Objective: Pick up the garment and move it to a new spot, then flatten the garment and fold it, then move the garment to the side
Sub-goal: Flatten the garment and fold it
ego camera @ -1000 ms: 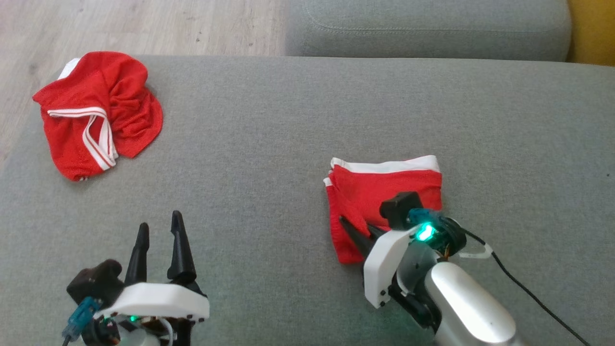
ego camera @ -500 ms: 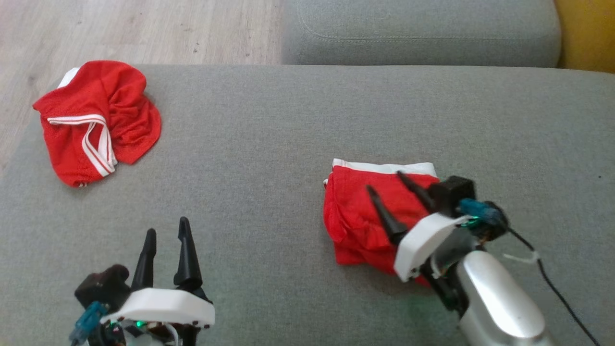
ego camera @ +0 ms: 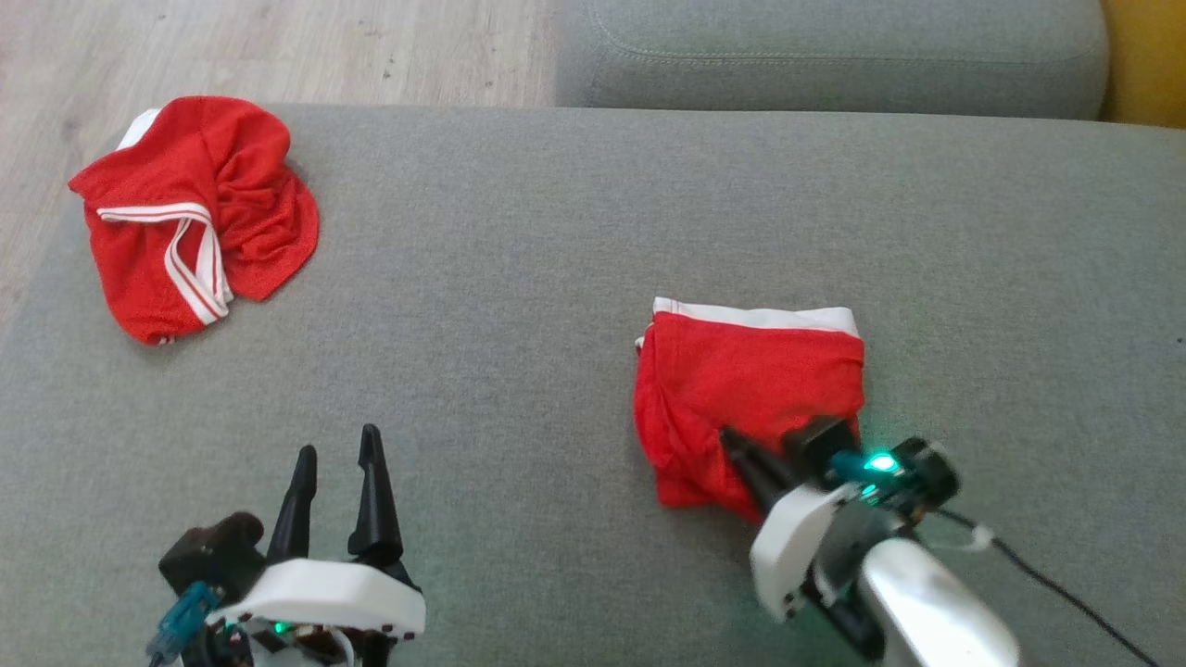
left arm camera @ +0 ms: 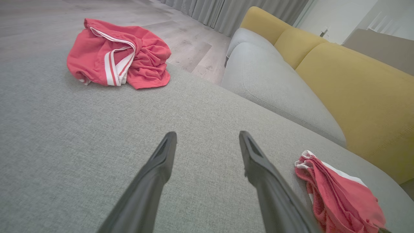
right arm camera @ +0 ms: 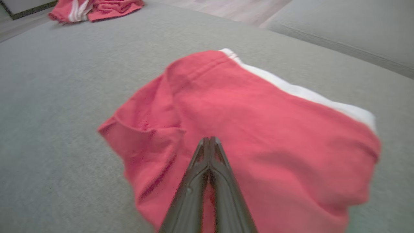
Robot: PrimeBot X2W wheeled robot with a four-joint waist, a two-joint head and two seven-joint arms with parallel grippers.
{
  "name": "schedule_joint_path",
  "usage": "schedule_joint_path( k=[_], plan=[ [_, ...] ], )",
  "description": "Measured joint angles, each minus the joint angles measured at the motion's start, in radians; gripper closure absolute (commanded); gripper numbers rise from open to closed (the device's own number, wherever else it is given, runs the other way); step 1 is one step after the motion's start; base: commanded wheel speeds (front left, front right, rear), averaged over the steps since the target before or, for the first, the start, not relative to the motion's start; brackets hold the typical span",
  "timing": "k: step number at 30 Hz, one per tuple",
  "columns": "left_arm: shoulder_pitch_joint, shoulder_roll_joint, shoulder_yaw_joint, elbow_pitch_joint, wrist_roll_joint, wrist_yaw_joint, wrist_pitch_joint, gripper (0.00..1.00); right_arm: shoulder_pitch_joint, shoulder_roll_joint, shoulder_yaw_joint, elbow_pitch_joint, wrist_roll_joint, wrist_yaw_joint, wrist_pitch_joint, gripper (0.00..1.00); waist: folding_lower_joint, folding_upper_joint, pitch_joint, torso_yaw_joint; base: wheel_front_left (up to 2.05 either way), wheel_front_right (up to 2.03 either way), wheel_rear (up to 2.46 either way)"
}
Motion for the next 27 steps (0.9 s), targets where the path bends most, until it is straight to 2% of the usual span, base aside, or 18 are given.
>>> schedule_joint_path(
  k=[6,11,17,18,19,20,21,27],
  plan=[
    [0.0,0.0,0.0,0.001,0.0,0.0,0.0,0.0,-0.003,0.0,0.161,0.024,0.059,0.0,-0.016,1.0,0.0,0.0,0.005,0.006,0.0,0.0,0.0],
    [0.0,0.0,0.001,0.001,0.0,0.0,0.0,0.0,-0.016,-0.001,0.256,0.055,0.105,0.0,-0.015,1.0,0.0,0.0,0.01,0.002,0.0,0.0,0.0],
    [-0.002,0.0,0.001,0.012,0.001,0.0,0.0,0.0,-0.072,-0.003,0.273,0.076,0.13,0.0,-0.052,1.0,0.0,0.0,0.01,-0.01,0.0,0.0,0.0],
    [-0.002,0.0,0.001,0.014,0.004,0.0,0.0,0.0,-0.076,-0.003,0.271,0.076,0.133,0.0,-0.063,0.97,0.0,0.0,0.007,-0.013,0.0,0.0,0.0],
    [-0.002,0.0,0.0,0.017,0.01,-0.002,-0.001,0.0,-0.078,-0.003,0.265,0.076,0.134,0.0,-0.075,0.77,0.0,0.0,0.004,-0.015,0.0,0.0,0.0],
    [-0.002,0.0,0.0,0.02,0.01,-0.002,-0.001,0.0,-0.081,-0.003,0.253,0.075,0.134,0.0,-0.089,0.52,0.0001,0.0,-0.001,-0.017,0.0,0.0,0.0],
    [-0.003,0.0,0.0,0.024,0.011,-0.002,-0.001,0.0,-0.081,-0.003,0.238,0.073,0.134,0.0,-0.103,0.0,0.0,0.0,-0.006,-0.02,0.0,0.0,0.0],
    [-0.014,0.002,-0.021,0.057,0.062,-0.009,-0.008,0.0,-0.062,0.012,0.064,0.03,0.111,0.0,-0.154,0.0,0.0,0.0,-0.05,-0.036,0.0,0.0,0.0]
  ],
)
